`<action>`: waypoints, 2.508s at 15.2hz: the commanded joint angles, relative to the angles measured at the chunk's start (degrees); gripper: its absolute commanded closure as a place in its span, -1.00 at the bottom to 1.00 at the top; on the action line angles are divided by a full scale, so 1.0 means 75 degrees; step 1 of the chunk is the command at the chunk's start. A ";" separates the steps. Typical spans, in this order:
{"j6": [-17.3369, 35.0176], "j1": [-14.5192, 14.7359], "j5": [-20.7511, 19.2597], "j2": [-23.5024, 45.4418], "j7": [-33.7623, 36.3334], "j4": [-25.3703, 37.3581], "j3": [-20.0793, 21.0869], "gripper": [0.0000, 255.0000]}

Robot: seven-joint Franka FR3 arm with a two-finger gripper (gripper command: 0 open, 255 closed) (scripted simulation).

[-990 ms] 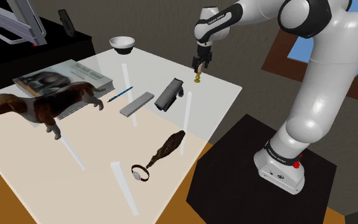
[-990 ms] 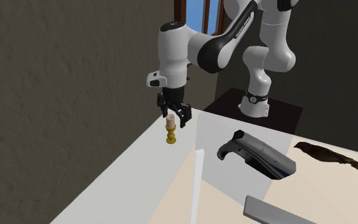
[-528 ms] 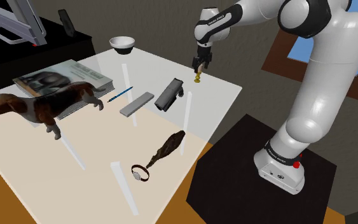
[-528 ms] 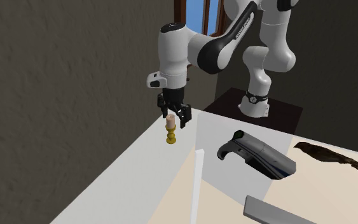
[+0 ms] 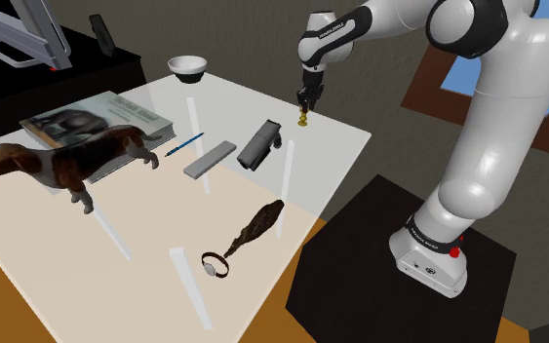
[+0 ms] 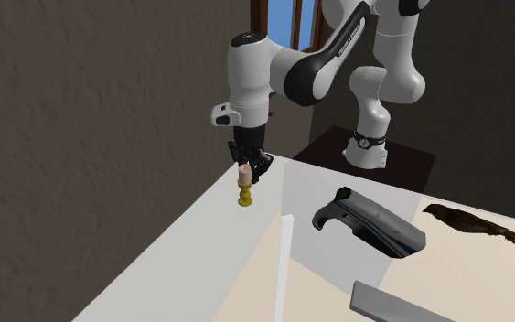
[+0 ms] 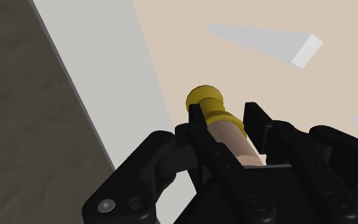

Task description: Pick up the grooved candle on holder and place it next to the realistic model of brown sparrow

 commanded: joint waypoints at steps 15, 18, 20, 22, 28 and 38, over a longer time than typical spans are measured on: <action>-0.1187 0.0033 -0.0124 -0.0516 0.0058 0.0674 -0.0036 1.00; -0.1470 0.0037 -0.0143 -0.0602 0.0066 0.0873 -0.0041 1.00; -0.1661 0.0039 -0.0154 -0.0652 0.0069 0.1015 -0.0044 1.00; -0.1854 0.0040 -0.0164 -0.0695 0.0072 0.1165 -0.0046 1.00; -0.2442 0.0040 -0.0185 -0.0787 0.0074 0.1663 -0.0053 1.00; -0.3464 0.0026 -0.0188 -0.0802 0.0058 0.2672 -0.0063 1.00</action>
